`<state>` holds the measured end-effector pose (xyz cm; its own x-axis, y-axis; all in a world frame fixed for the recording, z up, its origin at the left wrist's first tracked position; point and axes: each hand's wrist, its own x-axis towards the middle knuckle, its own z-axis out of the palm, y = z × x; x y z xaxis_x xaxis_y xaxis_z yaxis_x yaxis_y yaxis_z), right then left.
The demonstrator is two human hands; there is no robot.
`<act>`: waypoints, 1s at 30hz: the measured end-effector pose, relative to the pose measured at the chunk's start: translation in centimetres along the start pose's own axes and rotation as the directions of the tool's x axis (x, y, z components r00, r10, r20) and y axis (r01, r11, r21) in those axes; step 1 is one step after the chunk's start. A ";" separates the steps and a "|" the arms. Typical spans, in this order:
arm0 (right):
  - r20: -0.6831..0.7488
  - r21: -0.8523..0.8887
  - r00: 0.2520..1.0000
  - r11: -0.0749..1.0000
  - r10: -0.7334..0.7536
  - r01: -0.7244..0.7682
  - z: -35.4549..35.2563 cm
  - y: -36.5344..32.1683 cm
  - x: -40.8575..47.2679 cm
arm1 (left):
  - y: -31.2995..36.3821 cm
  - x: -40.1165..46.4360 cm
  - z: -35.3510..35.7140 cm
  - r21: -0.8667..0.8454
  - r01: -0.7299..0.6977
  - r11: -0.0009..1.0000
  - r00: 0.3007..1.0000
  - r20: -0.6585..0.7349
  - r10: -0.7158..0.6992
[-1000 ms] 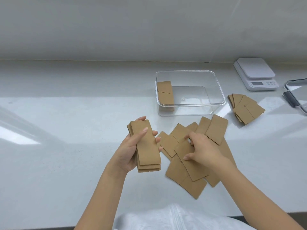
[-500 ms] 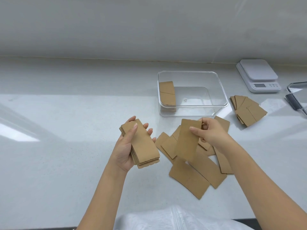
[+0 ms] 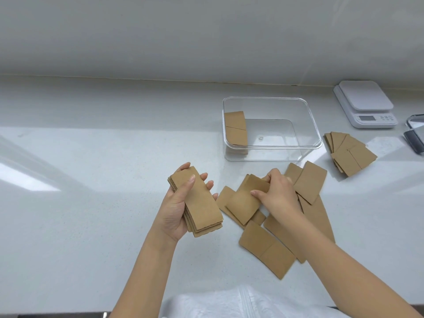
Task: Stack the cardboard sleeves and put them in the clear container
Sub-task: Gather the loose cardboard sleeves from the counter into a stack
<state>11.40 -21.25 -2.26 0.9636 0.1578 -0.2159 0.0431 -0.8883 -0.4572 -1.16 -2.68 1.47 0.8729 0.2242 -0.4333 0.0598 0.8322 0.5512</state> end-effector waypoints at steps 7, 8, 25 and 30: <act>0.045 -0.081 0.999 0.996 -0.024 0.028 0.0 -0.2 0.6 | 0.1 -0.1 0.1 0.019 -0.008 1.000 1.000 0.007 0.008; 0.061 -0.082 0.998 0.996 -0.017 0.022 -0.1 -0.4 0.6 | 0.0 -0.1 0.1 0.021 -0.007 1.000 1.000 0.006 0.007; 0.194 0.364 0.981 0.929 -0.004 -0.069 -3.8 -0.8 2.5 | 0.8 -0.4 -1.0 0.003 -0.042 0.999 0.998 -0.040 0.042; 0.185 0.474 0.968 0.878 -0.169 0.062 -8.4 -1.4 2.1 | 1.1 -0.3 -1.2 -0.010 -0.045 0.999 0.998 -0.038 0.045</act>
<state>15.57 -23.29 5.13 0.8769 0.3824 -0.2914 -0.0271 -0.5658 -0.8241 -1.98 -1.23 1.36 0.8557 0.2805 -0.4348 0.0151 0.8263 0.5630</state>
